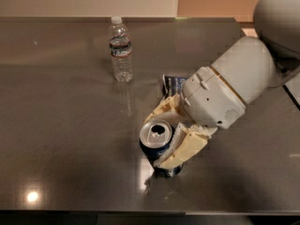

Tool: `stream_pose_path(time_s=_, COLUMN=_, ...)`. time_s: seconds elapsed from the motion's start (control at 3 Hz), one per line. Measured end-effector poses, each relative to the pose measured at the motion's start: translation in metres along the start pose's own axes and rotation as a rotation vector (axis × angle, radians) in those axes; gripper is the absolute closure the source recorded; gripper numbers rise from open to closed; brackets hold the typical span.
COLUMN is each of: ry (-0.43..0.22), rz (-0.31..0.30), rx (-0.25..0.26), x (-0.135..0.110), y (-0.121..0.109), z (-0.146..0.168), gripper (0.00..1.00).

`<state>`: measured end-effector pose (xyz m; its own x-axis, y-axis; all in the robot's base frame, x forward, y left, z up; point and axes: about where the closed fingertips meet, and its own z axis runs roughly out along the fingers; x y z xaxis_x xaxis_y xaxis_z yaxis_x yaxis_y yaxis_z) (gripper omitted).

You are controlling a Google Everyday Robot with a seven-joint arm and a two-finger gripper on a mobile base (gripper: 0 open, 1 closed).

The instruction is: Knock pepsi can over

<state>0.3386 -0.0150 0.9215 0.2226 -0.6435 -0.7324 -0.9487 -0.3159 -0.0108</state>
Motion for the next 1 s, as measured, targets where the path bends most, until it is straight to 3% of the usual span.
stream_pose_path(time_s=0.67, ry=0.270, rz=0.003, rx=0.105, x=0.021, y=-0.027, z=-0.044, gripper=1.00)
stream_pose_path(time_s=1.0, ry=0.388, rz=-0.010, rx=0.120, x=0.034, y=-0.036, z=-0.050, gripper=1.00)
